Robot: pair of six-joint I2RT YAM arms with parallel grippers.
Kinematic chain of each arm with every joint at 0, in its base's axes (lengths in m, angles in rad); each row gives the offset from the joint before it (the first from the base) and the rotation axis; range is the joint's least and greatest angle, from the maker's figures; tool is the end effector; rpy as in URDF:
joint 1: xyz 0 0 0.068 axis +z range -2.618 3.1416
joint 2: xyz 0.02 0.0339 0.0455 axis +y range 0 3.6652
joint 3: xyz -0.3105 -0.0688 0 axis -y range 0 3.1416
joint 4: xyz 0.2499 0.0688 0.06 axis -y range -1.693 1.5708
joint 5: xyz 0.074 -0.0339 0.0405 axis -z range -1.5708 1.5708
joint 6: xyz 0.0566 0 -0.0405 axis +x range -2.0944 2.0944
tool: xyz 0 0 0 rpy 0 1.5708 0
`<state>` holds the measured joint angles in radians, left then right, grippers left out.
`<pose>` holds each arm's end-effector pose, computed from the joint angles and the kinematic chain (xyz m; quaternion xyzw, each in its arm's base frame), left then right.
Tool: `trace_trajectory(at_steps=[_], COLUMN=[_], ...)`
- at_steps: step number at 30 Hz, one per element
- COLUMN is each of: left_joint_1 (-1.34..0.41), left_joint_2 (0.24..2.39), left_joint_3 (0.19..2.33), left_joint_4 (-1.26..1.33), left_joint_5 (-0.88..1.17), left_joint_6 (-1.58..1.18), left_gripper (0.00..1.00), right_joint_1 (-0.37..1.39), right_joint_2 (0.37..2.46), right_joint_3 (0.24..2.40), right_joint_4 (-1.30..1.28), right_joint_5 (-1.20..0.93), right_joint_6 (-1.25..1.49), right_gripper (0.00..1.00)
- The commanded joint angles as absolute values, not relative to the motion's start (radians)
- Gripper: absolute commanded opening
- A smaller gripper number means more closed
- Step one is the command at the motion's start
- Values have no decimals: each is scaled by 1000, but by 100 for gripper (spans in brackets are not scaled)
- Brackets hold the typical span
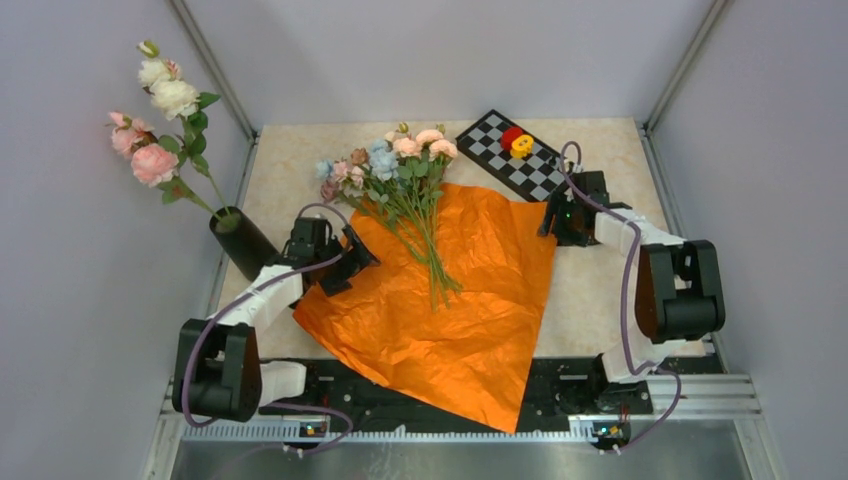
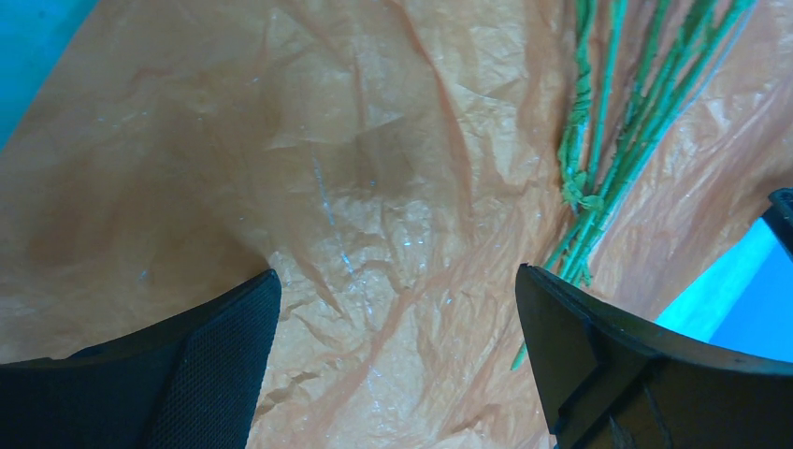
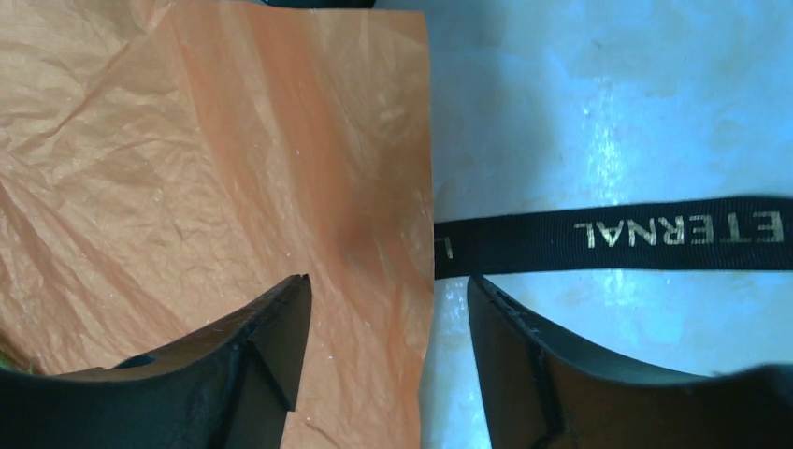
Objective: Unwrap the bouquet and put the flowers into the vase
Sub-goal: Pick up the fake flower from the wrapping paper.
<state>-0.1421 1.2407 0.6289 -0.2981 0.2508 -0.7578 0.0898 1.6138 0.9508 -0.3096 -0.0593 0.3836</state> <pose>0.2331 -0.0475 0.2111 -0.2457 0.9066 -0.2465 0.2384 0.3391 0.0339 0.2094 0.1312 0.9462 0.0966 0.2797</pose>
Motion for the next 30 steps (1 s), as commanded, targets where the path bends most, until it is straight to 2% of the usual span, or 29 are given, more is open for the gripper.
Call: trace_trajectory(at_steps=[1, 6, 11, 12, 22, 23, 26, 28, 30], left_joint_1=[-126, -105, -59, -52, -48, -48, -48, -48, -46], left_joint_2=[1267, 1267, 1240, 1237, 1238, 1229, 1197, 1165, 1138], left_joint_3=[614, 588, 534, 526, 512, 520, 585, 640, 698], left_joint_4=[-264, -276, -272, -267, -253, -263, -337, -396, -444], left_joint_5=[259, 237, 209, 215, 257, 256, 260, 260, 253], left_joint_6=[-728, -724, -731, -733, -725, -720, -686, -649, -593], left_gripper=[99, 99, 99, 99, 99, 99, 99, 99, 99], right_joint_1=[78, 76, 75, 74, 62, 63, 63, 64, 74], right_joint_2=[1668, 1712, 1735, 1742, 1778, 1769, 1724, 1680, 1627], right_joint_3=[1021, 1039, 1061, 1068, 1154, 1159, 1160, 1148, 1138], right_joint_4=[-242, -225, -227, -227, -283, -293, -319, -327, -331], right_joint_5=[-77, -90, -22, -9, 96, 103, 112, 114, 124], right_joint_6=[357, 359, 352, 346, 330, 327, 327, 325, 320], right_gripper=[59, 38, 4, 0, 0, 6, 37, 51, 57])
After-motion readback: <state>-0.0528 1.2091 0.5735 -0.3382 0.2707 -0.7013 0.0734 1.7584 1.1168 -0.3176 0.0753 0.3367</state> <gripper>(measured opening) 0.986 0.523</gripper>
